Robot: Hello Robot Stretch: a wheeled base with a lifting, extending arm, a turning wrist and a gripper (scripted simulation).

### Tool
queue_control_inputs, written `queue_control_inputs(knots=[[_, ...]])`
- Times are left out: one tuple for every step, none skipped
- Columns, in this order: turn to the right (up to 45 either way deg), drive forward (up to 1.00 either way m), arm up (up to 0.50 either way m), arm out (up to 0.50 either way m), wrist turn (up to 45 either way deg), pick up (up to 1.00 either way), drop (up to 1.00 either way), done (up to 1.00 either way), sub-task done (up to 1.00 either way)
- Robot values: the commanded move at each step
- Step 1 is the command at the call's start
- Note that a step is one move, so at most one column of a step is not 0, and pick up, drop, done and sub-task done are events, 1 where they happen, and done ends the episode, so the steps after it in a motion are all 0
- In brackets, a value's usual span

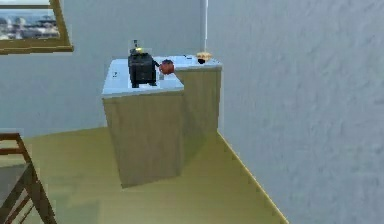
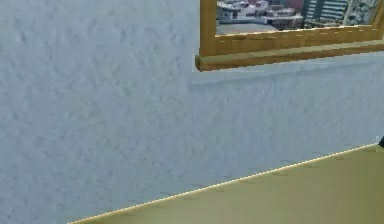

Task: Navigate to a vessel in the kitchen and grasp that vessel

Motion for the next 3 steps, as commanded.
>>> queue_control_inputs(knots=[[45.0,0.00,0.00,0.00,0.0,0.00,0.00,0.00,0.00],[27.0,0.00,0.00,0.00,0.0,0.00,0.00,0.00,0.00],[0.0,0.05,0.00,0.00,0.0,0.00,0.00,0.00,0.00]])
